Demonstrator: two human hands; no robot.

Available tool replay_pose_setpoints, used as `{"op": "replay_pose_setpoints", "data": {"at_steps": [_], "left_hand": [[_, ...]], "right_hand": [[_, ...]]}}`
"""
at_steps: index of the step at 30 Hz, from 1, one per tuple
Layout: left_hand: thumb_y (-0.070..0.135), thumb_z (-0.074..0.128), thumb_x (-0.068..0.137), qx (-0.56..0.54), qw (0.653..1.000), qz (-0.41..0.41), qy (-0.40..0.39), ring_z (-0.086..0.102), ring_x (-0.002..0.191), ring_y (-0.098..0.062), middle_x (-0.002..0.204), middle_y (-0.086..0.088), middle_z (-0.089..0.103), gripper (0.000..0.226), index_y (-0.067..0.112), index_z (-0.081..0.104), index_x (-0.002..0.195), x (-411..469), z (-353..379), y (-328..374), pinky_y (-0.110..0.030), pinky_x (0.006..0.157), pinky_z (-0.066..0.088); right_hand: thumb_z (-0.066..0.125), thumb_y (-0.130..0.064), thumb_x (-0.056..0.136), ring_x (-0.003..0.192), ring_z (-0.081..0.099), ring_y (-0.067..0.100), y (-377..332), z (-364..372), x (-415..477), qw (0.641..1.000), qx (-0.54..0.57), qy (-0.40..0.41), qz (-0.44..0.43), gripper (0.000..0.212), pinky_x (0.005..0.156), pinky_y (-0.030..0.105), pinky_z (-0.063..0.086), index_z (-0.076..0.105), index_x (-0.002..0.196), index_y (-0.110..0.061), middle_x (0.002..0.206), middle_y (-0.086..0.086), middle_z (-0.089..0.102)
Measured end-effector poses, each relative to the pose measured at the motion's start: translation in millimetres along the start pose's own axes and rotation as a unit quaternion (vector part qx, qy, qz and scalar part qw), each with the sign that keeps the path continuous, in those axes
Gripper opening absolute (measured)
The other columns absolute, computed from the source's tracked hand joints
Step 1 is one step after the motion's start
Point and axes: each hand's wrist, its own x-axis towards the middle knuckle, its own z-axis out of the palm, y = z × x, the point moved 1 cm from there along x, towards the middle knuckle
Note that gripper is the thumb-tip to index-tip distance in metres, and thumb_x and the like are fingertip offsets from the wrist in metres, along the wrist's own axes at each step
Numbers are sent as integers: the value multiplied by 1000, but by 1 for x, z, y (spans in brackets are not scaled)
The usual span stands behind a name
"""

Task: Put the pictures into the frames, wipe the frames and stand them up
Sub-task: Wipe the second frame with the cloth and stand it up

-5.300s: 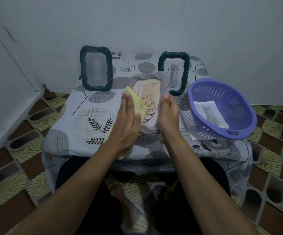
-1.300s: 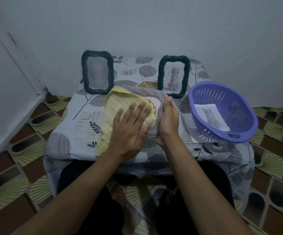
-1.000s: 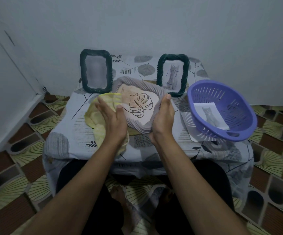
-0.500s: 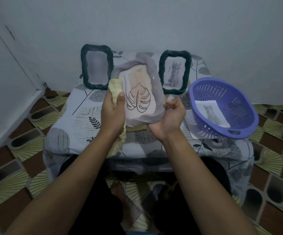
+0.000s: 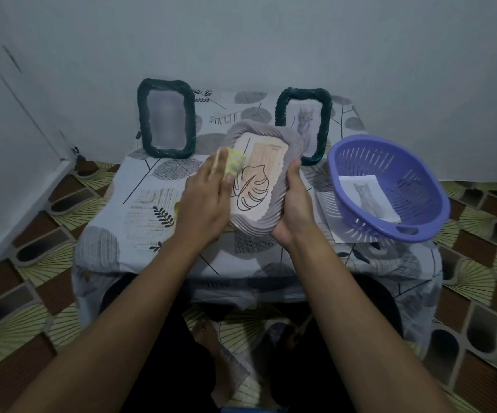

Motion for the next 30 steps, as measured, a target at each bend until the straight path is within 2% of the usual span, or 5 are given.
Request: {"op": "replay_pose_setpoints", "data": {"at_steps": [5, 13, 19, 25, 30], "left_hand": [[45, 10, 101, 87, 992, 73, -53, -5, 153, -26, 164, 9, 6, 60, 25, 14, 157, -35, 25, 19, -61, 120, -5], [48, 4, 95, 38, 992, 95, -77, -11, 153, -13, 159, 22, -11, 59, 36, -10, 151, -21, 25, 35, -58, 120, -6], [55, -7, 89, -13, 997, 1, -75, -20, 151, -14, 155, 19, -27, 67, 35, -17, 152, 7, 21, 32, -52, 120, -16], [37, 14, 100, -60, 974, 180, -122, -1, 153, -13, 163, 4, 1, 59, 16, 1, 154, -28, 27, 33, -34, 124, -2], [53, 1, 101, 88, 969, 181, -142, -9, 152, -7, 162, 21, -8, 53, 44, -11, 152, -34, 33, -21, -41, 123, -2]], "right_hand": [[33, -63, 97, 134, 50, 35, 2, 2, -1, 998, 64, 12, 0, 74, 116, 51, 33, 47, 147, -9, 143, 20, 54], [28, -61, 101, 108, 68, 19, 13, 16, -21, 999, -3, -1, 35, 59, 100, 37, 51, 63, 122, -17, 116, 6, 72], [22, -54, 105, 144, 38, 21, 25, 26, -21, 997, 14, -74, 26, 61, 121, 44, 25, 35, 154, -19, 156, 3, 41], [29, -65, 99, 99, 68, 24, 1, 9, -5, 999, -26, 27, -2, 71, 85, 36, 57, 59, 127, -7, 105, 11, 71], [32, -64, 97, 128, 56, 36, -2, -5, 0, 998, -9, 45, -43, 74, 111, 53, 41, 48, 142, -7, 139, 21, 57]]}}
